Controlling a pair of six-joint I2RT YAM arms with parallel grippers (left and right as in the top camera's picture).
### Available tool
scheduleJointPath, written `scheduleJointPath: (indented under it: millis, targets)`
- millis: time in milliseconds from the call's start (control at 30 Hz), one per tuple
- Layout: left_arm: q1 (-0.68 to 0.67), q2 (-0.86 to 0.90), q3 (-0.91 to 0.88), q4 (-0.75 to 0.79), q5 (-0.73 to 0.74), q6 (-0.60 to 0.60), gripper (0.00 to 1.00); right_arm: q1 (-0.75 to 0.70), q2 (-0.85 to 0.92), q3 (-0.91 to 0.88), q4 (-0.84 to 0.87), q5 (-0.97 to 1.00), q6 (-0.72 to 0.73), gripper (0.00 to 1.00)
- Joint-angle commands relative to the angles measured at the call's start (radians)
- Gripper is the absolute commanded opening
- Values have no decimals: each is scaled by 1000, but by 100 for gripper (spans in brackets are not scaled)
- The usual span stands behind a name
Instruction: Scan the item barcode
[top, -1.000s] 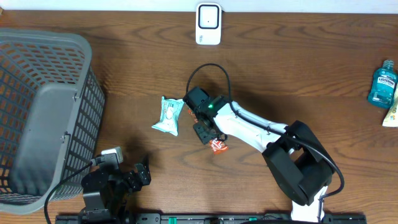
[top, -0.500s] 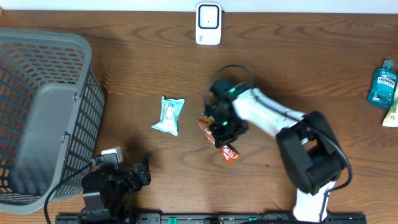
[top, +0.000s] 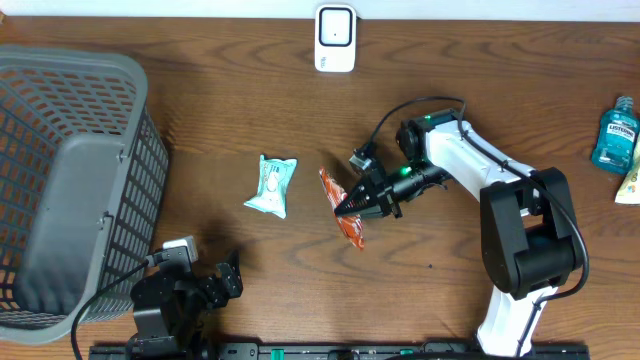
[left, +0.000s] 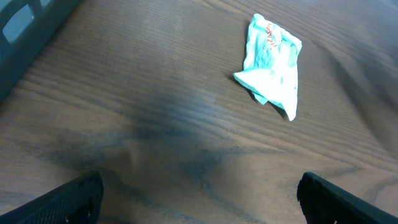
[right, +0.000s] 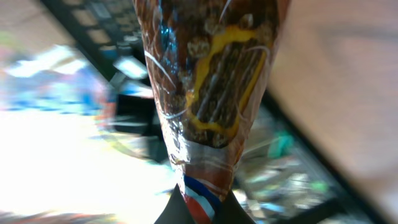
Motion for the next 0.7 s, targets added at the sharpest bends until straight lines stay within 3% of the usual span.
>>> scheduleJointPath:
  millis: [0,167,467,667]
  targets:
    - [4,-3,-6,-69,0,-2,98,-11,9,16,-65,-218,14,1]
    - [4,-3,-6,-69,0,-2,98,-12,9,16,-148,-218,105,1]
    - [4,-3,-6,-69,0,-2,98,-12,9,16,-150,-217,133,1]
    - [4,-3,-6,-68,0,-2,98,-12,9,16,90,-172,30,1]
